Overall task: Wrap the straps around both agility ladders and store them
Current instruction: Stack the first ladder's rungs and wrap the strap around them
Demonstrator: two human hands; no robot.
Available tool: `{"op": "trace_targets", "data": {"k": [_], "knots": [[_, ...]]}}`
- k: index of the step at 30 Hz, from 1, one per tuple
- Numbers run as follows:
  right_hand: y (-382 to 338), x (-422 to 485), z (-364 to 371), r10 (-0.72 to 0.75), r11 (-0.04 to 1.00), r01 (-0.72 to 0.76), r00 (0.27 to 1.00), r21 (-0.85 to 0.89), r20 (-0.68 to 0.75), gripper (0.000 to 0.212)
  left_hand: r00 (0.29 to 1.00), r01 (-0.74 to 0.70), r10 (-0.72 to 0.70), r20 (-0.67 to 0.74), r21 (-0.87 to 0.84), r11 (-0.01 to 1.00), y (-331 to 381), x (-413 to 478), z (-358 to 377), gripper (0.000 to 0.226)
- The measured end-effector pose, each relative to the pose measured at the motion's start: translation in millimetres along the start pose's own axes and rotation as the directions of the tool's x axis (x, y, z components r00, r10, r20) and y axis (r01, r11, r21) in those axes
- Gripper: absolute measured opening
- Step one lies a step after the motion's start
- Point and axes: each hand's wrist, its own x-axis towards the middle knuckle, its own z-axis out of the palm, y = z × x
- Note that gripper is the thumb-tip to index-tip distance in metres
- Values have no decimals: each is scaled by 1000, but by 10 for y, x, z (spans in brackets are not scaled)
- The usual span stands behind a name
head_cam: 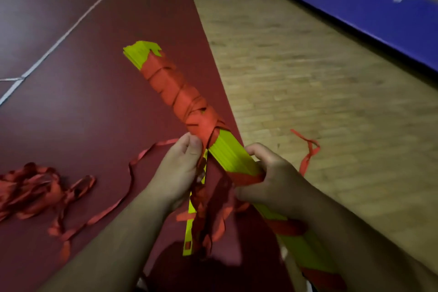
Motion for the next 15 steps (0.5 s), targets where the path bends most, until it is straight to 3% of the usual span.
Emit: {"op": "trace_targets", "data": {"k": [2, 4, 5, 8, 11, 14, 15], "knots": [[14, 11, -31, 28, 998, -32, 997, 50, 66, 49, 992, 64, -53, 115, -93, 994, -44, 29, -19, 87], [14, 9, -79, 46, 992, -66, 984, 111, 172, 47, 977, 23, 0, 213, -106, 994, -40, 29, -2, 90], [23, 18, -104, 61, 983, -97, 975, 158, 214, 47, 980, -19, 33, 198, -75, 997, -29, 26, 23, 87], [83, 76, -118, 69, 975, -115, 971, 193, 227, 45, 997, -62, 62, -33, 4, 998, -28, 40, 110, 73], [163, 122, 15, 68, 998, -69, 992, 7, 103, 47, 977, -42, 54, -204, 62, 997, -10, 73, 168, 66], [190, 68, 204, 103, 968, -105, 994, -229, -19, 72, 946, -24, 53, -321, 93, 995, 11, 124, 134, 57], [197, 48, 264, 103, 948, -115, 993, -298, -58, 72, 938, -5, 36, -344, 91, 996, 28, 136, 107, 55]]}}
